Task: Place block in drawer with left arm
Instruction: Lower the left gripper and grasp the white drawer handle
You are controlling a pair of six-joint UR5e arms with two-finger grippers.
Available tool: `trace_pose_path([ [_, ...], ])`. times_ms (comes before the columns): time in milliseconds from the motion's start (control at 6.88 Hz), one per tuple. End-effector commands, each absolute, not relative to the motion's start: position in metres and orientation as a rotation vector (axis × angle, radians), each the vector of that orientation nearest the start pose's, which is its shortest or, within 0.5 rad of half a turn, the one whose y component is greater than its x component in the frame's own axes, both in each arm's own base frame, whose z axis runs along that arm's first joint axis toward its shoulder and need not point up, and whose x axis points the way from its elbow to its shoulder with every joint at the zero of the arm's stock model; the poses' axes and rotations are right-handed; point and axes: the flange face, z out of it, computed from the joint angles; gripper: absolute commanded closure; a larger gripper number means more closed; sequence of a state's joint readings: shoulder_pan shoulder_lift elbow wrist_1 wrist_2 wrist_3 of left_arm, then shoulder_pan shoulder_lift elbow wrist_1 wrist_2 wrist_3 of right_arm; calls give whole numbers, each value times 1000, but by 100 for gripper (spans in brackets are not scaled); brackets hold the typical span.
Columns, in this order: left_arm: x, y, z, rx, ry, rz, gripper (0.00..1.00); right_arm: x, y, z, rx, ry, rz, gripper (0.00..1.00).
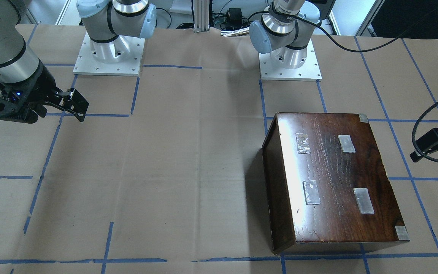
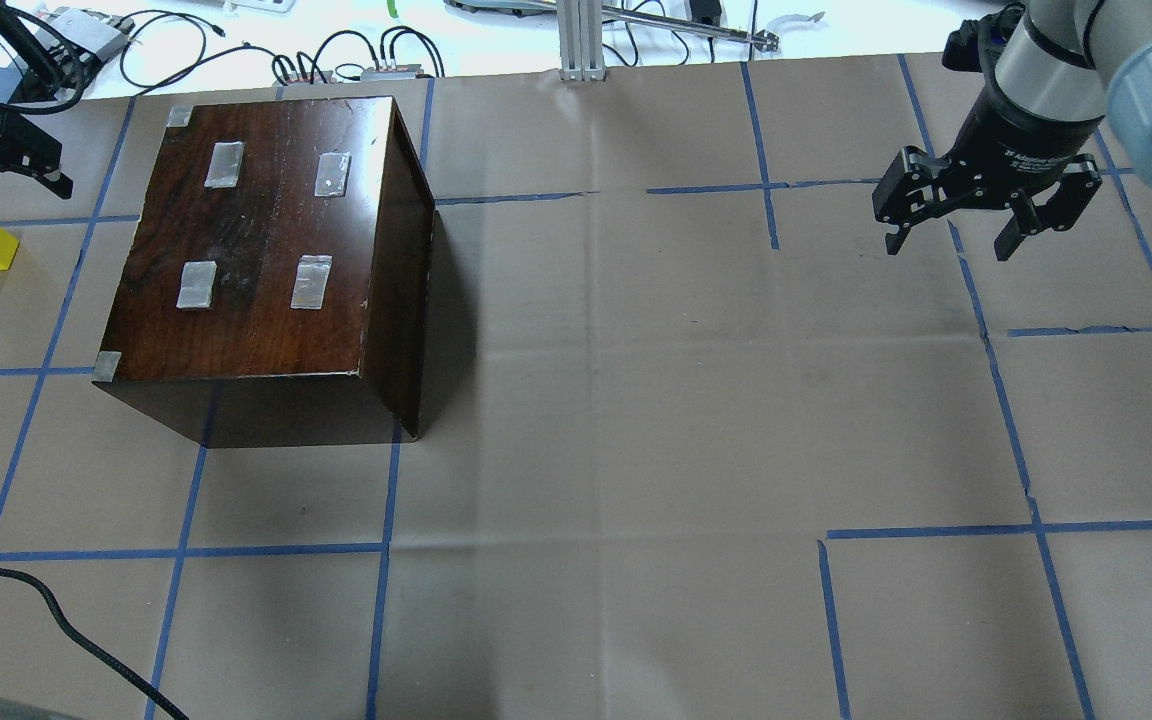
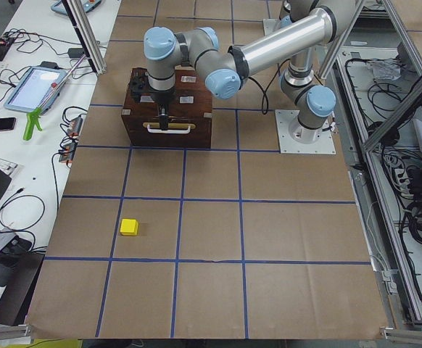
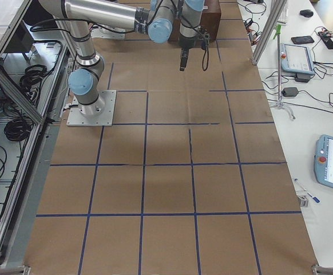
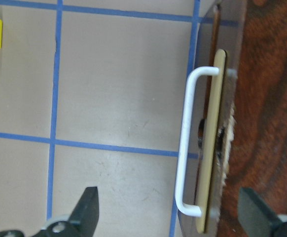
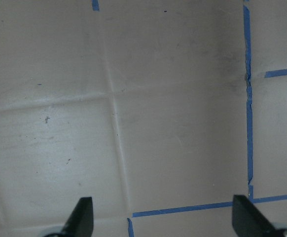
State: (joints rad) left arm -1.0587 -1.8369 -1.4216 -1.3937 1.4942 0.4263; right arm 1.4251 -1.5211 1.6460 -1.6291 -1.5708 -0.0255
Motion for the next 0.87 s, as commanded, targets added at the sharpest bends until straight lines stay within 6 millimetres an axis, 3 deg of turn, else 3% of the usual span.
trace_pose_path([
  [0, 213, -595, 421, -175, 3325, -176, 2, 59, -517, 432, 187, 3128, 105, 0],
  [145, 226, -590, 415, -164, 3351, -165, 2, 59, -517, 432, 187, 3128, 105, 0],
  [726, 216, -604, 375, -129, 3447, -127, 2, 59, -517, 432, 190, 3128, 105, 0],
])
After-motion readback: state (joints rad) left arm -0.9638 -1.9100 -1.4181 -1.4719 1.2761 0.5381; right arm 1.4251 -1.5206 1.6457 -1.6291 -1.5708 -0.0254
